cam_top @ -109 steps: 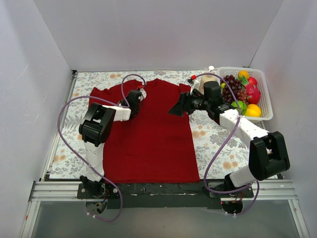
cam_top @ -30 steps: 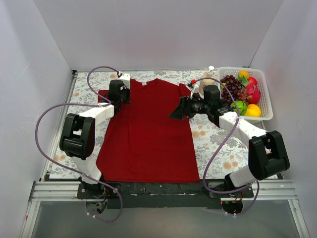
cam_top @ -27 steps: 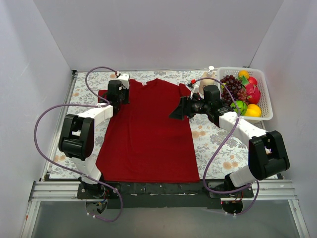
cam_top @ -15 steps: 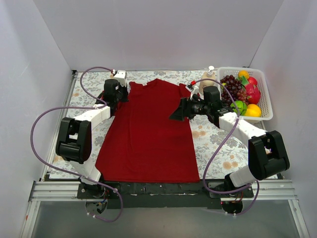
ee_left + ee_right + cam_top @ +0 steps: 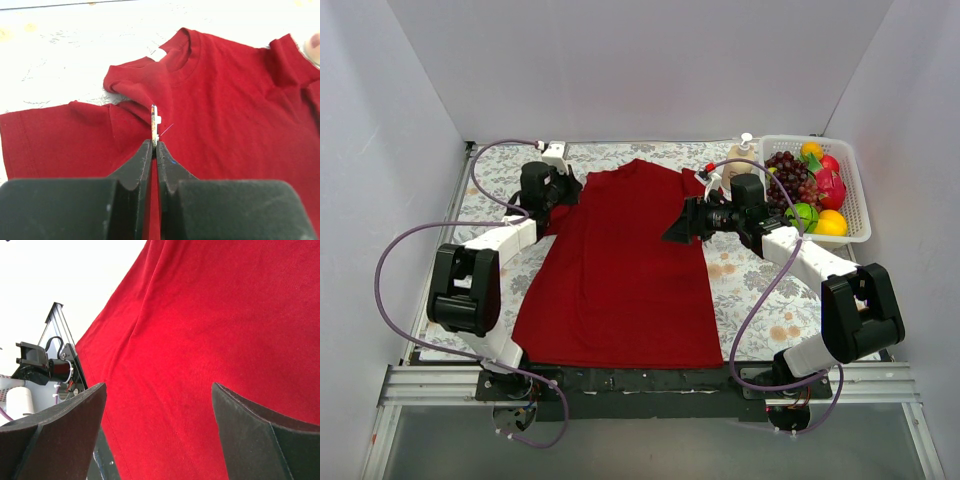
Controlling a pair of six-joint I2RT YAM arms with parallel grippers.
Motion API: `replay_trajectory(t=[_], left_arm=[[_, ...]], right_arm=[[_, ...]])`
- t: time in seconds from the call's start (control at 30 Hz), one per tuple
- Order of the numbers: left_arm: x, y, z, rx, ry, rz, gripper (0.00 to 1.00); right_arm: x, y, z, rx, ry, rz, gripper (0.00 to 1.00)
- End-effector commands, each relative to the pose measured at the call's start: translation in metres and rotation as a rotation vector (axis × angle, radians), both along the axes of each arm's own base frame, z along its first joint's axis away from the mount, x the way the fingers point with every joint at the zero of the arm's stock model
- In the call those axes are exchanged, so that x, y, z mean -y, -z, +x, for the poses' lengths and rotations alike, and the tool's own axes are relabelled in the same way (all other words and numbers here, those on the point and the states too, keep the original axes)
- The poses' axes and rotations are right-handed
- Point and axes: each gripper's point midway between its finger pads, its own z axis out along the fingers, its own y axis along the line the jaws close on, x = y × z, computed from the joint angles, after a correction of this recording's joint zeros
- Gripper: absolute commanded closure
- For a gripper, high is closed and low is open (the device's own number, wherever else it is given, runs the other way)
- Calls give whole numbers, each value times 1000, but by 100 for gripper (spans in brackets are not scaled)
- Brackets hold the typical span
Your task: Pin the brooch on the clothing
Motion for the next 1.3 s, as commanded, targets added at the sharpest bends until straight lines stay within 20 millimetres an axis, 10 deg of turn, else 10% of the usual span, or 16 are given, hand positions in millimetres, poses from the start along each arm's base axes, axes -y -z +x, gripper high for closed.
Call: replay_trajectory(t=[0.0, 1.27], left_arm=[[2, -53, -6, 126, 40, -83, 100], [48, -97, -115, 93, 579, -289, 100]], right_arm=[[-2, -7, 1, 32, -17, 23, 8], [-43, -79, 8, 329, -155, 53, 4]])
